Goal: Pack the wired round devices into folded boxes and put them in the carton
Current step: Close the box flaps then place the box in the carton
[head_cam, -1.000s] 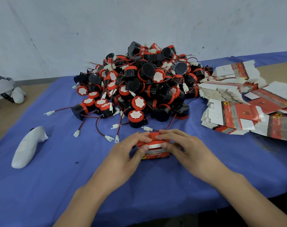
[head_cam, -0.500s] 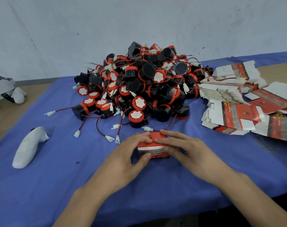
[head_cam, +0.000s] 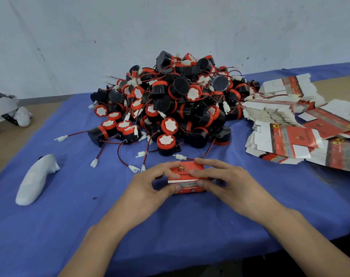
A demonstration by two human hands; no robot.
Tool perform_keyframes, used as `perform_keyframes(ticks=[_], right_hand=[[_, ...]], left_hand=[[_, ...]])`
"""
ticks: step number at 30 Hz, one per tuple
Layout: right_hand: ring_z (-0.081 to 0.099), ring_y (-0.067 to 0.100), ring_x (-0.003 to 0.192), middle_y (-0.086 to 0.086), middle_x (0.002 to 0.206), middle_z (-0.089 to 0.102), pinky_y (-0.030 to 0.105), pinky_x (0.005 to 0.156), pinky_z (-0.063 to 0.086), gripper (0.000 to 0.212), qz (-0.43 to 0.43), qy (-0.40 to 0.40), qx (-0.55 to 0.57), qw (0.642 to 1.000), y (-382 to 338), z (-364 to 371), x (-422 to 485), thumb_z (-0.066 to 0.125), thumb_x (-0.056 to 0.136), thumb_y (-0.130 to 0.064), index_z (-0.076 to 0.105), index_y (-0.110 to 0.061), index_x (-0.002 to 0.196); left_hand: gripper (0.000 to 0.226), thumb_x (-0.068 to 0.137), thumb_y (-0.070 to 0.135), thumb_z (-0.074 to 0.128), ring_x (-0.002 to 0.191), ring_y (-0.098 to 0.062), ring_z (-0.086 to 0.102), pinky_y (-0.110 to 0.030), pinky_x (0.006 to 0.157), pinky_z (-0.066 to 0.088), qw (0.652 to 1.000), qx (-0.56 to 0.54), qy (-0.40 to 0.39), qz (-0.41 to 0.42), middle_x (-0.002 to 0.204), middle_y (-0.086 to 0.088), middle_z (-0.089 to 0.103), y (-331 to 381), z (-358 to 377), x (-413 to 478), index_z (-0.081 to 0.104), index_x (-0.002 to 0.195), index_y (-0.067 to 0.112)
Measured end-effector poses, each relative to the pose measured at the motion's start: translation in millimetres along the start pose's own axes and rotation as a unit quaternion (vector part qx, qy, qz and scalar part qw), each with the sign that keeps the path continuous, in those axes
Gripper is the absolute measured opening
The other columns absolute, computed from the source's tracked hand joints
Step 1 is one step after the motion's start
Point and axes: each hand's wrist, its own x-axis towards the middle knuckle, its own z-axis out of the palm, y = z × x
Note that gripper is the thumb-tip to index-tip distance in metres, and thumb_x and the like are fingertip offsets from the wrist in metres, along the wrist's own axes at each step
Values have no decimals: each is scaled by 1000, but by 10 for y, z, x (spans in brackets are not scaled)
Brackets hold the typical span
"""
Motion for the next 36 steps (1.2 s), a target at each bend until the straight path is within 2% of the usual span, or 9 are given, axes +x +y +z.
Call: perform_keyframes(ticks=[5,11,17,22,24,26,29,32,36], right_hand=[[62,-2,98,-35,143,46,16,80,50,30,3,0,-8,1000,11,8,1,43,84,-67,59,-68,109],[59,-7,94,-37,140,47,12,76,45,32,12,6,-6,1000,33,21,11,47,86,-61,64,-58,112],[58,-7,87,-41,138,42,11,71,42,42,0,12,-23,1000,31,31,-8,41,86,-67,68,-51,113],[57,-10,100,-41,138,42,10,81,43,42,4,16,-7,1000,22,24,2,44,86,-65,71,-47,112],[48,-9,122,-39,139,43,14,100,39,40,-7,27,-24,999,13,37,7,46,87,-62,71,-47,113],[45,-5,131,-33,145,42,18,106,38,31,-4,25,-3,1000,-9,45,10,51,89,-56,72,-46,110],[54,-8,122,-29,145,46,14,94,44,12,3,2,42,999,-29,32,24,63,94,-40,65,-51,96],[56,-9,115,-33,141,47,8,85,41,22,1,8,46,999,-8,31,32,68,95,-30,60,-48,86],[58,-4,108,-35,139,48,11,82,43,21,5,9,50,999,21,50,33,69,95,-29,61,-44,83]], left_hand=[[23,84,19,78,119,7,57,-15,91,52,1000,-3,20,-13,126,35,60,1,-4,-14,70,86,41],[25,83,18,79,120,-2,59,-33,98,54,999,-1,25,-22,126,32,62,-2,1,0,71,80,41],[6,78,37,74,123,4,53,-34,99,53,1000,11,22,-2,126,32,60,7,6,-18,72,80,42],[16,79,51,67,128,-1,49,-40,103,48,998,43,23,30,132,31,56,-20,30,-27,68,94,43],[21,82,52,65,132,-5,46,-39,105,46,997,62,26,49,135,29,54,-26,54,-26,67,101,45],[24,83,53,64,133,-6,45,-32,105,45,994,76,28,67,136,27,50,-25,94,-19,66,105,47],[24,84,55,62,136,-7,42,-23,104,42,993,87,25,75,139,25,44,-22,158,-1,65,107,49],[18,86,55,59,137,-4,40,-13,99,42,993,81,26,76,141,27,41,-29,185,20,64,103,50],[11,87,45,64,135,-4,43,-9,93,43,996,45,27,73,139,26,44,-56,213,32,67,96,51]])
